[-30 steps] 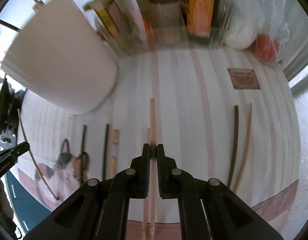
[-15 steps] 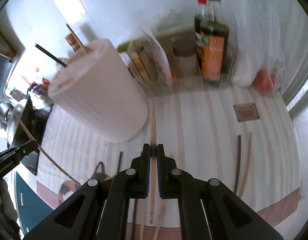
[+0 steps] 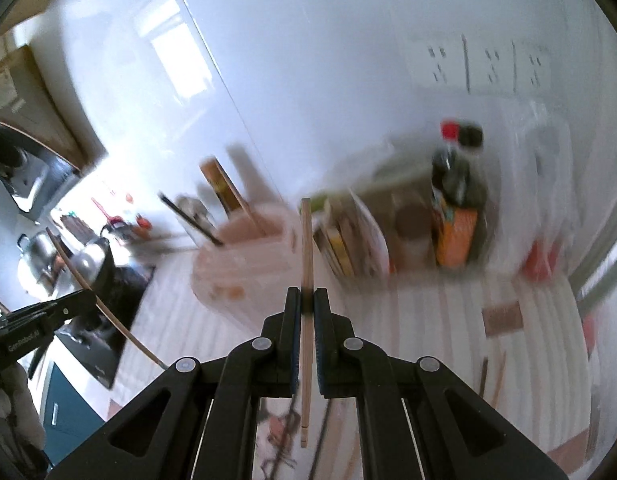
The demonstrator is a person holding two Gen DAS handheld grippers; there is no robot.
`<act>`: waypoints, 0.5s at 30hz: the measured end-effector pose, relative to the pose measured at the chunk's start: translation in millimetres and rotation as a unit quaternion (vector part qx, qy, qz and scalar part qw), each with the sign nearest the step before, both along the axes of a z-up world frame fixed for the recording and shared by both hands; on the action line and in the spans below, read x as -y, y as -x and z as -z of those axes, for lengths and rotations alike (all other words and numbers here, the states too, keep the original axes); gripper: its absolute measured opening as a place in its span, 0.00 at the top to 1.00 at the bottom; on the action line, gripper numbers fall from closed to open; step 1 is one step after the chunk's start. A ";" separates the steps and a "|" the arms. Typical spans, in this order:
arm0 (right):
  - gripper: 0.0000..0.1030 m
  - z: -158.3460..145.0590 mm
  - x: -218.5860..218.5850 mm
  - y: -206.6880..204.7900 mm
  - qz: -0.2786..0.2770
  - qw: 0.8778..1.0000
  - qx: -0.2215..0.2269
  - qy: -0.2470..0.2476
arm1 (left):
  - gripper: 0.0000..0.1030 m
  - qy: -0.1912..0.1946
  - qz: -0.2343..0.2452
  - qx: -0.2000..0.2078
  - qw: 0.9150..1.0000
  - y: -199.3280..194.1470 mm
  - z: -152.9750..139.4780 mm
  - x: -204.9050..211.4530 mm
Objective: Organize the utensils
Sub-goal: 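Lift both wooden chopsticks and carry them over the utensil holder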
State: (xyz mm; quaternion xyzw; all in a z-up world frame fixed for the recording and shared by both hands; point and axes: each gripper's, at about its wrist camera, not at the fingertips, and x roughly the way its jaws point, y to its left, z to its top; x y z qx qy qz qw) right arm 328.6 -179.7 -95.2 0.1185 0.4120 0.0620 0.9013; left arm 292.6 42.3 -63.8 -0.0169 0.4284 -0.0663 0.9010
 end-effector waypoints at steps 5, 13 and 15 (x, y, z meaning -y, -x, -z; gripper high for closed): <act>0.94 -46.8 -3.0 -22.8 -0.005 0.999 0.053 0.002 | 0.96 0.014 0.003 0.034 0.999 -15.0 -39.7 4.9; 0.94 -95.4 -10.1 -72.4 0.002 0.993 0.116 0.023 | 0.96 0.030 0.007 0.072 0.997 -55.3 -84.0 19.0; 0.94 -99.4 -14.1 -86.5 0.002 0.992 0.123 0.025 | 0.96 0.029 0.008 0.079 0.996 -65.4 -90.1 23.9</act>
